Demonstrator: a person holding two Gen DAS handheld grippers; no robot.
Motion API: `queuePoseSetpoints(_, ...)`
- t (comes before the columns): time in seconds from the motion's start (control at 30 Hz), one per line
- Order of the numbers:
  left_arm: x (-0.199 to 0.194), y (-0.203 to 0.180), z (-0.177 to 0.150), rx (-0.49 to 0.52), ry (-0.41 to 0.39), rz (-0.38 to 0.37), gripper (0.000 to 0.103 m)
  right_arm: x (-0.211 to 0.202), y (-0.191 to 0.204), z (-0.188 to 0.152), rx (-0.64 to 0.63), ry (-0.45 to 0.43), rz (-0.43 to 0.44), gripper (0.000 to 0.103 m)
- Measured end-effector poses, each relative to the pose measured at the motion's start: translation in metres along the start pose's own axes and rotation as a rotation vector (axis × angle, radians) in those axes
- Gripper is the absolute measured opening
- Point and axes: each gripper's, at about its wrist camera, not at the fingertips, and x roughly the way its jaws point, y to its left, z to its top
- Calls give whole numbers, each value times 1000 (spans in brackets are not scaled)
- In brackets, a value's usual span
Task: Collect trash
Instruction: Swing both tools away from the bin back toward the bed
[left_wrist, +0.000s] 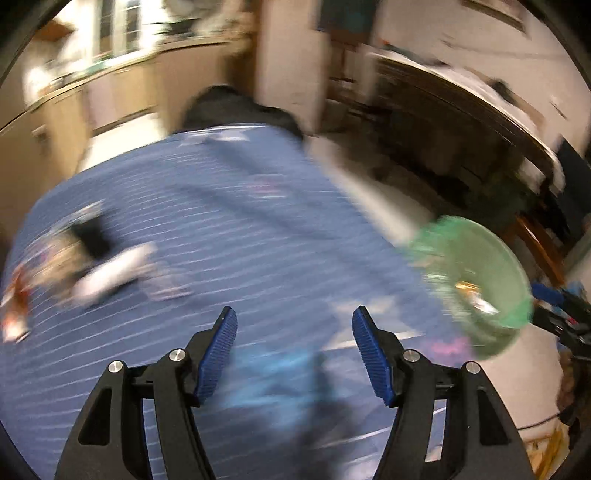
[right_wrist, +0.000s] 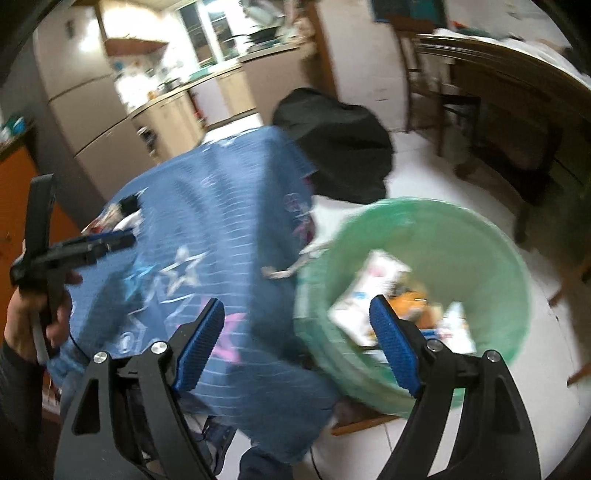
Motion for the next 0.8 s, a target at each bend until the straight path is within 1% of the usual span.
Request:
queuePoseSetpoints(0.03,-10,35,-6,-56,-9,36,67,3,10,1,-15,5,11,78)
queuePoseSetpoints(0.07,-18,63,-11,-96,-19,67,67,8,20,4,-31,10,24,79)
queuePoseSetpoints(0.13,-37,121,-23,-188,-45,164,68,14,36,8,-53,14,44,80)
queuePoseSetpoints(0.2,-57,181,-37,-294,-76,252,71,20,50,11,-72,18,61,82)
queuePoseSetpoints(0.23,-64,202,-42,-328,-88,280,73,23,58,14,-83,20,72,83)
queuePoseSetpoints(0.3,-72,240,-50,-379,-103,327,81,32,76,15,-105,28,91,84)
queuePoseSetpoints(0.33,-72,258,-52,-397,-103,337,82,37,84,16,-114,33,99,85)
queuePoseSetpoints(0.4,-69,273,-54,-390,-101,324,85,47,101,18,-132,46,117,85)
queuePoseSetpoints(0.47,-64,281,-52,-370,-102,309,86,58,119,21,-155,60,136,85)
queuePoseSetpoints(0.5,-60,284,-50,-365,-107,288,86,61,128,22,-165,65,142,85)
queuePoseSetpoints(0.57,-54,282,-45,-351,-112,277,88,71,144,24,-184,75,153,85)
queuePoseSetpoints(0.6,-49,282,-40,-333,-117,281,90,74,149,25,-192,79,155,86)
queuePoseSetpoints(0.7,-34,283,-29,-310,-110,322,91,86,166,29,-223,98,160,86)
queuePoseSetpoints(0.8,-20,295,-23,-327,-98,336,91,100,183,36,-267,121,171,86)
